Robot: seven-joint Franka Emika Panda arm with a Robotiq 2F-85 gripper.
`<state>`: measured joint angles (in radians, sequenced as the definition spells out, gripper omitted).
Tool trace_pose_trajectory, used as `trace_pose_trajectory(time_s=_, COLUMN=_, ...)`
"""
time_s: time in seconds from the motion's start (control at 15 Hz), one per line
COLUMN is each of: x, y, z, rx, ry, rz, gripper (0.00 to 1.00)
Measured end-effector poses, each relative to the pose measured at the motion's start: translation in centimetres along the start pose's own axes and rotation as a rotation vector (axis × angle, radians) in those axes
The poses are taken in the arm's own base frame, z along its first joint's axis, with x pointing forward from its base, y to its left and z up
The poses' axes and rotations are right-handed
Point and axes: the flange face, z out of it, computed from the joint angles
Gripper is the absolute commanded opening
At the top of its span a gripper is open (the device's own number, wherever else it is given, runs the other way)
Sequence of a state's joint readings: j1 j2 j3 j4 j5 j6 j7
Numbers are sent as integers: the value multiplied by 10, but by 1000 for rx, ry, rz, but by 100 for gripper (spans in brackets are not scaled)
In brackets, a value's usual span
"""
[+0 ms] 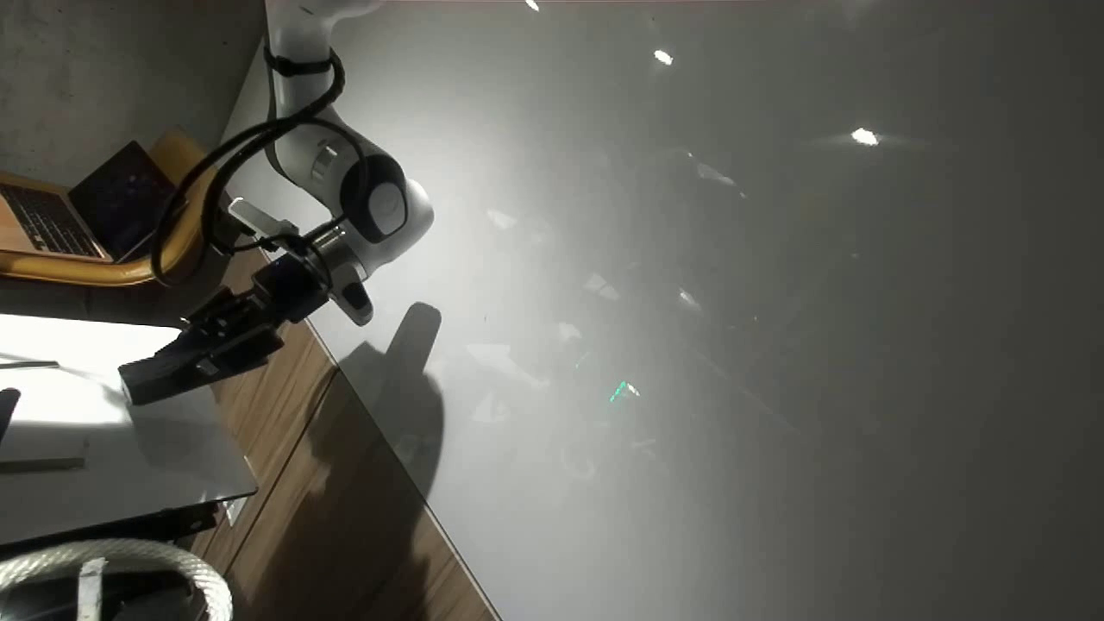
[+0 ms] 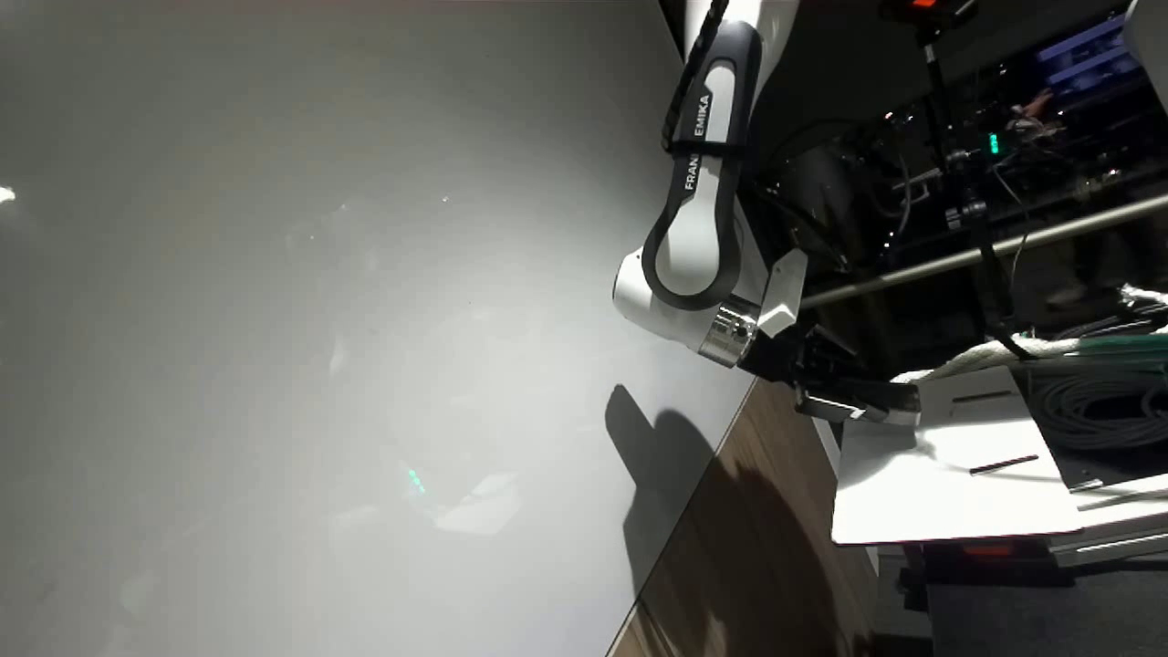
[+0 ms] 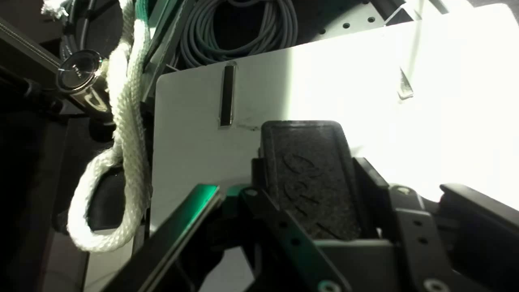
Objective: Use the duster to erase the markings on the whiteboard
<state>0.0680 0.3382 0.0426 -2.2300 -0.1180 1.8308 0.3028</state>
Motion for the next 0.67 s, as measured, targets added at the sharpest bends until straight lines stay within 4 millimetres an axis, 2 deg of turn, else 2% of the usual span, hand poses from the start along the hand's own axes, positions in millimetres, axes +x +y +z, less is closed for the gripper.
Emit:
trace_pose_trajectory(time_s=0.33, x=17, y=14, z=9, rx=53, ry=-41, rz=-47, gripper=29)
trace_pose_trajectory(time_s=0.67, x=24, y=13, z=10, rx=76, ry=-85, rz=-100, gripper=29)
